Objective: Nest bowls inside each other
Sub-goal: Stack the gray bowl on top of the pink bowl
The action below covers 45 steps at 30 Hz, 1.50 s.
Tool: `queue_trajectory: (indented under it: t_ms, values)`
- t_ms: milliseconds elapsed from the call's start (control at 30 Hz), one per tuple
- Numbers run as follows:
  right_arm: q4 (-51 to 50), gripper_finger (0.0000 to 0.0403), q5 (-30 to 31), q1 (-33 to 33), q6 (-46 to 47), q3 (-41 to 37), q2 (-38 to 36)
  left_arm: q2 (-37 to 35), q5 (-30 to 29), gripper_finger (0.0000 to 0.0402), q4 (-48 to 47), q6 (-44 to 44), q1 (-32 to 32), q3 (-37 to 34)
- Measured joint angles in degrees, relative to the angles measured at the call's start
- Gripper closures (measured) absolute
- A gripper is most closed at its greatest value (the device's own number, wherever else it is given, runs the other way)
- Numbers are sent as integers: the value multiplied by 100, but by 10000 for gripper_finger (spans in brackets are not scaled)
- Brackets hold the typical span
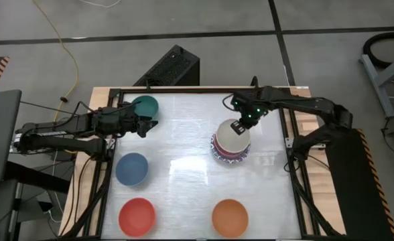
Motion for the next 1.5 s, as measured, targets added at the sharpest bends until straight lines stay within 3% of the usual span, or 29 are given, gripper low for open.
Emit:
queue_trajectory:
  t_ms: [800,1200,1500]
  values:
    - [368,388,17,-78,-1019,-47,811,0,-2,139,0,-68,0,0]
    - [443,327,-108,-78,-1247,-47,815,1,-14,139,-4,-68,-2,0]
    - [472,279,-328,-78,-1266,96,796,0,-411,139,-12,-81,0,0]
